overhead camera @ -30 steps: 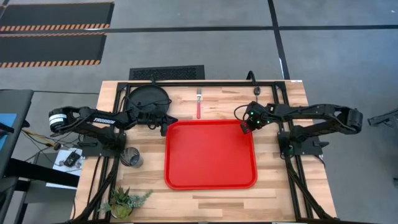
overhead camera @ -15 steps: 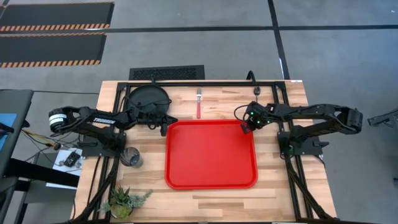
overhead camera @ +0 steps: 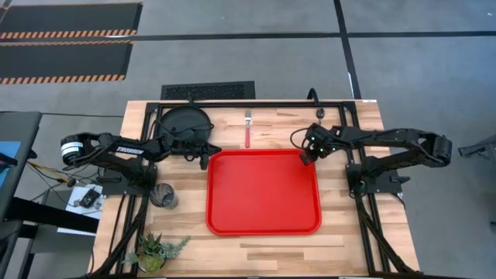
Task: Pick and place plate/cup/fork/spoon on tray
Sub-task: Put the blue glass to the top right of the red serving tray
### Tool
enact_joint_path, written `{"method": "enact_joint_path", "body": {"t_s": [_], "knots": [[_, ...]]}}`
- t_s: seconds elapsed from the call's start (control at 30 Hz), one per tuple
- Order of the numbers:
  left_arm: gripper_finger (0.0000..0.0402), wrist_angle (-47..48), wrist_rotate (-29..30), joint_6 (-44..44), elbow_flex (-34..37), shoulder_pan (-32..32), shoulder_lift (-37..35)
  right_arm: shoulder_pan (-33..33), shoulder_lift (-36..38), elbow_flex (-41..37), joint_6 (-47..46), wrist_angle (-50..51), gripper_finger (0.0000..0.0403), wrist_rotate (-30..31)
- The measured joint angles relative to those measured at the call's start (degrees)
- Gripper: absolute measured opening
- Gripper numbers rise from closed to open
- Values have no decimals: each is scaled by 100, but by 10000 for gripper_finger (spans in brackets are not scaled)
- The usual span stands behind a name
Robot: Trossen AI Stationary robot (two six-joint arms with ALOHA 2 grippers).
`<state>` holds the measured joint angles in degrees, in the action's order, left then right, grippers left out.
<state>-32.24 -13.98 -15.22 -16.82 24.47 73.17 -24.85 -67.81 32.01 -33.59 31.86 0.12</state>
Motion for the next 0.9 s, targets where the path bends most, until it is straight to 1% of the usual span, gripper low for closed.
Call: {"method": "enact_joint_path", "body": {"t_s": [0.13, 0.23, 0.3, 0.37, 0.43, 0.5, 0.53, 0.6, 0.7, 0.77, 0.9], "knots": [[0, -15, 11, 105, 0, 0, 0, 0, 0, 479, 567, 379, 162, 0], [0, -97, 28, 103, -6, 0, 2, 1, 10, 602, 1048, 91, 126, 30], [0, -111, -36, 116, -7, 0, 2, 1, 13, 501, 1324, -668, 93, -26], [0, -119, -125, 193, -7, 0, 2, 2, 13, 329, 1585, -1622, 57, -395], [0, -104, -270, 268, -7, 0, -39, 53, -21, 198, 1702, -2337, 21, -735], [0, 42, -548, 407, -48, 0, -154, 192, -94, 120, 1798, -2981, 10, -750], [0, 224, -668, 434, -97, -6, -236, 255, -115, 74, 1869, -3275, 12, -735], [0, 692, -725, 475, -231, -67, -436, 425, -220, -33, 1968, -4026, 19, -660], [0, 1578, -526, 638, -404, -304, -791, 682, -488, -182, 2199, -5125, 16, -585], [0, 2262, -244, 701, -552, -573, -1066, 838, -699, -217, 2408, -5773, 8, -587], [0, 3712, 708, 568, -1011, -1376, -1556, 1069, -1191, -219, 2659, -6789, 9, -592]]}}
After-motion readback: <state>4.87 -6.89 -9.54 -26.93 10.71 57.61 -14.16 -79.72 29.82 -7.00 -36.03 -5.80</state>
